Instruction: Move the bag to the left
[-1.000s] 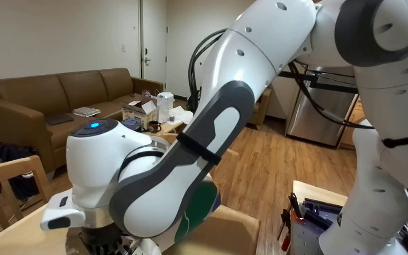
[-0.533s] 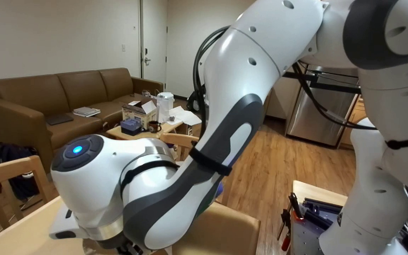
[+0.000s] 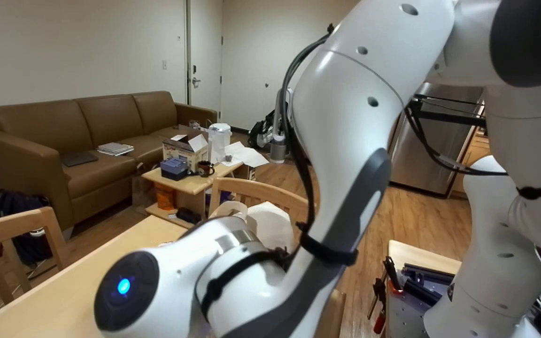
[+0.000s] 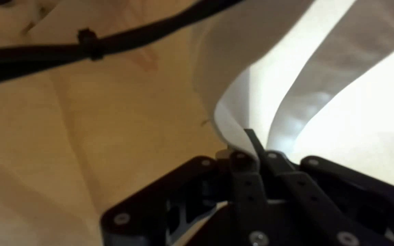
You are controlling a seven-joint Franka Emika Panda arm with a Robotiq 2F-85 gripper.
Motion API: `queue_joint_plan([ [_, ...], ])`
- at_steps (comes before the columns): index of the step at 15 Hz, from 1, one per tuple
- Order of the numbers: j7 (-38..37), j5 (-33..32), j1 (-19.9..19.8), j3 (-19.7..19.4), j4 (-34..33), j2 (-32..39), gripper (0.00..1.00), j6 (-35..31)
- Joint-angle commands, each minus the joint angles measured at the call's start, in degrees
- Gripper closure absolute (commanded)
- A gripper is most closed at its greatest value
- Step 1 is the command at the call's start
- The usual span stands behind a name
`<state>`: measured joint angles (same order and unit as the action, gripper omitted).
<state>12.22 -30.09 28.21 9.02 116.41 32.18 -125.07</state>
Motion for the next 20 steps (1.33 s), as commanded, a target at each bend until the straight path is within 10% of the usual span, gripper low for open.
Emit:
queue_joint_plan([
  [1,-9.53,-1.60,1.47,2.63,12.82,-4.46,0.99,-0.09],
  [3,-15.65,0.36,1.81,4.75,19.37,-5.51,0.99,-3.91],
  [4,-19.66,1.15,2.29,5.63,22.48,-5.89,0.73,-6.37],
  [10,-35.61,2.28,5.14,5.35,32.58,-6.83,0.40,-29.64],
  [16,-47.41,-5.79,19.60,-10.26,37.28,-8.63,0.02,-53.36],
  [20,-48.07,-8.45,37.74,-29.34,38.06,-8.36,0.00,-68.43],
])
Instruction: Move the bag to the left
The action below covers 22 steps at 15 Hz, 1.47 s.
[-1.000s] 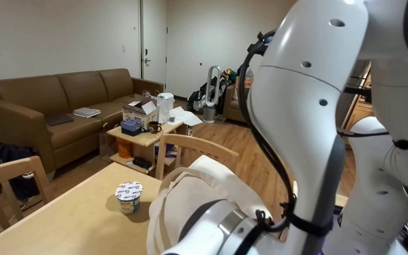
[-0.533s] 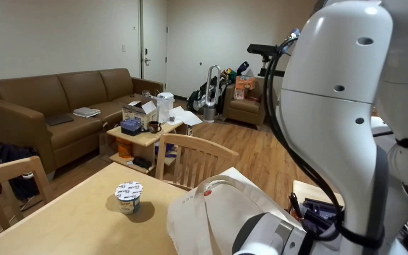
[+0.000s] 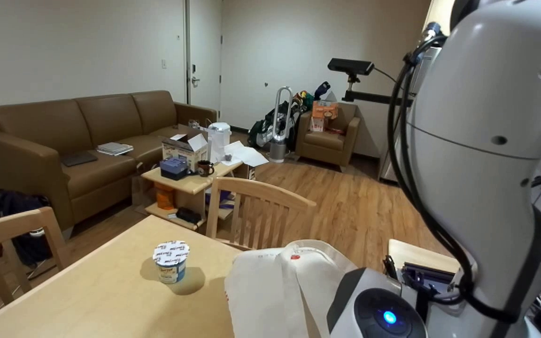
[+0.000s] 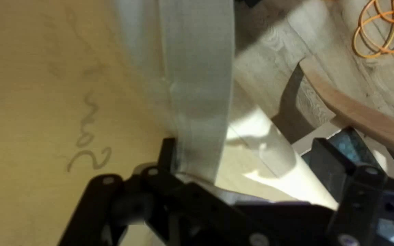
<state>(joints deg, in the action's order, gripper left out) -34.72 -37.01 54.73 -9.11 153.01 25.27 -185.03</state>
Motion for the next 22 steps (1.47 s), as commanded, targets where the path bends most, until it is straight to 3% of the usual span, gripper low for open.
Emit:
queue_joint_plan([
  [1,1.09,0.55,15.83,-16.06,1.61,0.02,0.00,-13.20],
  [3,5.68,4.88,24.51,-23.90,3.16,2.82,0.00,-22.57],
  [4,8.39,5.47,20.72,-18.98,2.59,-5.38,0.00,-15.07],
  [6,11.07,7.43,23.89,-20.16,2.50,-6.87,0.00,-14.61],
  [8,13.23,6.86,22.19,-17.37,2.37,-10.88,0.00,-14.49],
  [9,18.78,9.99,14.09,-7.77,4.41,-14.64,0.00,-13.87],
  [10,12.29,1.78,14.37,-8.70,3.98,-15.94,0.00,-14.11],
  [12,9.33,-5.18,5.68,1.22,5.40,-20.31,0.00,-13.80],
  [13,2.32,-11.41,2.11,6.27,-1.33,-15.99,0.00,-13.79],
  [19,-24.27,-39.30,-18.21,34.05,-17.52,-10.49,0.00,-13.07],
  [22,-29.53,-47.35,-30.99,47.84,-23.22,-4.73,0.00,-12.92],
])
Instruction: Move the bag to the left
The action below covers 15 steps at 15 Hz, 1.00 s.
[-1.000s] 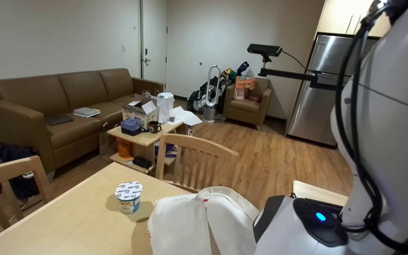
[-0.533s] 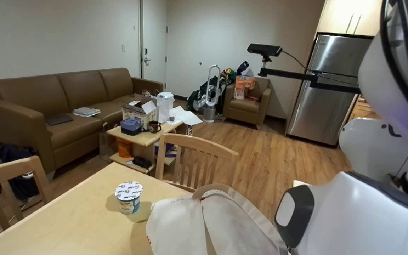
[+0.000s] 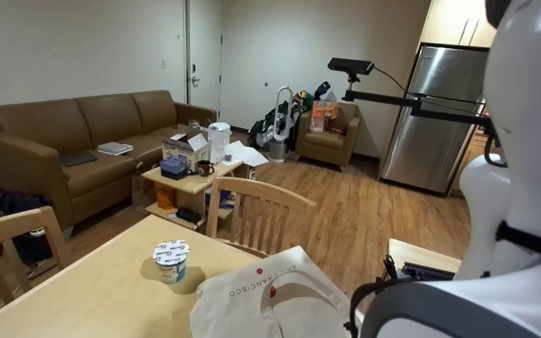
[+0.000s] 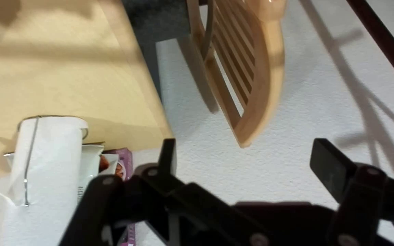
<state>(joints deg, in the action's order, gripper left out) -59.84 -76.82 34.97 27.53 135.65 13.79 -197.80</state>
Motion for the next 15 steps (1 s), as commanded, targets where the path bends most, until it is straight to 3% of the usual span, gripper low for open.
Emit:
queue_joint_plan([
  [1,-4.48,-8.77,-15.40,14.24,-5.31,6.88,0.00,-0.61],
  [2,-2.95,-8.94,-19.57,17.14,-5.63,6.70,0.00,-0.55],
  [3,-2.13,-4.97,-12.29,11.84,-4.17,4.97,0.00,0.01],
  [4,-2.10,-5.70,-15.72,14.23,-4.67,5.72,0.00,-0.08],
  [6,-2.10,-6.75,-18.73,15.66,-4.98,6.11,0.00,-0.30],
  [15,-2.10,-6.90,-18.94,16.48,-4.98,6.14,0.00,-0.28],
])
